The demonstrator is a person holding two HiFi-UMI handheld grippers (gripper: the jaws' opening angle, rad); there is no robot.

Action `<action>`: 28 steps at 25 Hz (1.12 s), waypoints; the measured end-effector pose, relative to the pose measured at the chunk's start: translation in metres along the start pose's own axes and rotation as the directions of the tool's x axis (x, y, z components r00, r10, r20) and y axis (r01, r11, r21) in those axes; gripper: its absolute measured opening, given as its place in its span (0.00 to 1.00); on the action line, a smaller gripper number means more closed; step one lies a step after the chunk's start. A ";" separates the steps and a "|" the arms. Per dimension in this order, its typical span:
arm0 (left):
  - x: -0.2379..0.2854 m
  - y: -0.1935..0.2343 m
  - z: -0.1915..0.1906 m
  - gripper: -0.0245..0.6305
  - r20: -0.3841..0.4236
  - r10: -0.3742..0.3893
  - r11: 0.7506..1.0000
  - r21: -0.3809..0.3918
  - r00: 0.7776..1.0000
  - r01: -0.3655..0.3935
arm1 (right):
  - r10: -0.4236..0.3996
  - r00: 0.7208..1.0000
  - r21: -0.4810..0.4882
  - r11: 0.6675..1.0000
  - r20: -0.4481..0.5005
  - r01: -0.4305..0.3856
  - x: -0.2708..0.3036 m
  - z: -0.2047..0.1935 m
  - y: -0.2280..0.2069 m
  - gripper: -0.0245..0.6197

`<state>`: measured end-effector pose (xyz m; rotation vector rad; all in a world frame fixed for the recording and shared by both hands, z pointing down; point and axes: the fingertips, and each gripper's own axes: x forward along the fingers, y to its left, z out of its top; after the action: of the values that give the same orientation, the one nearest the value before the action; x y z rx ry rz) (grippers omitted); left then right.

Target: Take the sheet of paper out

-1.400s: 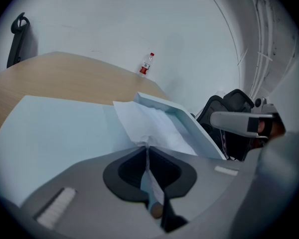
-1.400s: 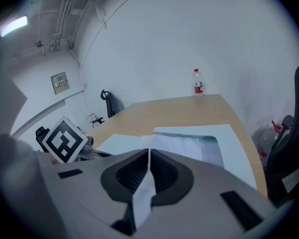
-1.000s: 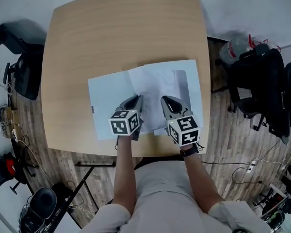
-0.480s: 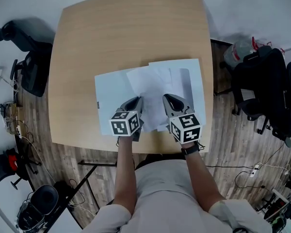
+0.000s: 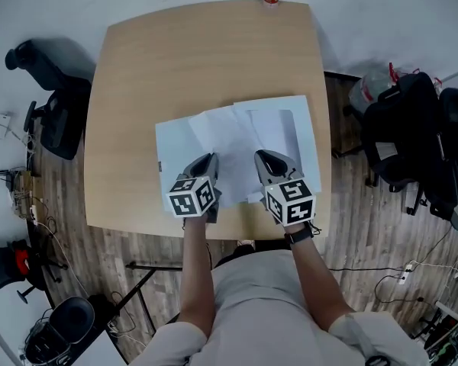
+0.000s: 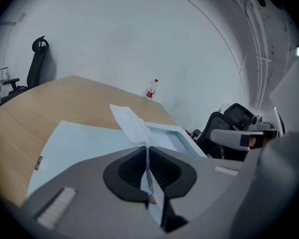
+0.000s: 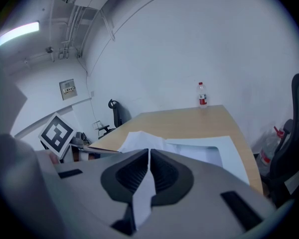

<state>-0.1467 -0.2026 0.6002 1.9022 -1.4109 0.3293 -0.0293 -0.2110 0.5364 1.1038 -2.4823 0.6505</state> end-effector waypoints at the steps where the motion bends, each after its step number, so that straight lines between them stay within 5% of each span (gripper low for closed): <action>1: -0.003 -0.001 0.003 0.07 0.008 0.001 1.000 0.003 1.000 -0.001 | -0.003 1.000 -0.004 1.000 0.011 0.003 -0.003 0.004 0.001 0.07; 14: -0.050 -0.033 0.037 0.07 0.129 -0.032 0.998 0.064 0.991 0.024 | -0.024 0.988 -0.063 0.997 0.151 0.034 -0.051 0.053 0.024 0.07; 28: -0.122 -0.090 0.087 0.07 0.354 -0.068 0.974 0.227 0.933 -0.015 | -0.011 0.950 -0.146 0.987 0.312 0.059 -0.110 0.101 0.053 0.07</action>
<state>-0.1280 -0.1627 0.4315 2.2532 -1.6393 0.1340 -0.0122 -0.1676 0.3853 1.2699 -2.7108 0.2838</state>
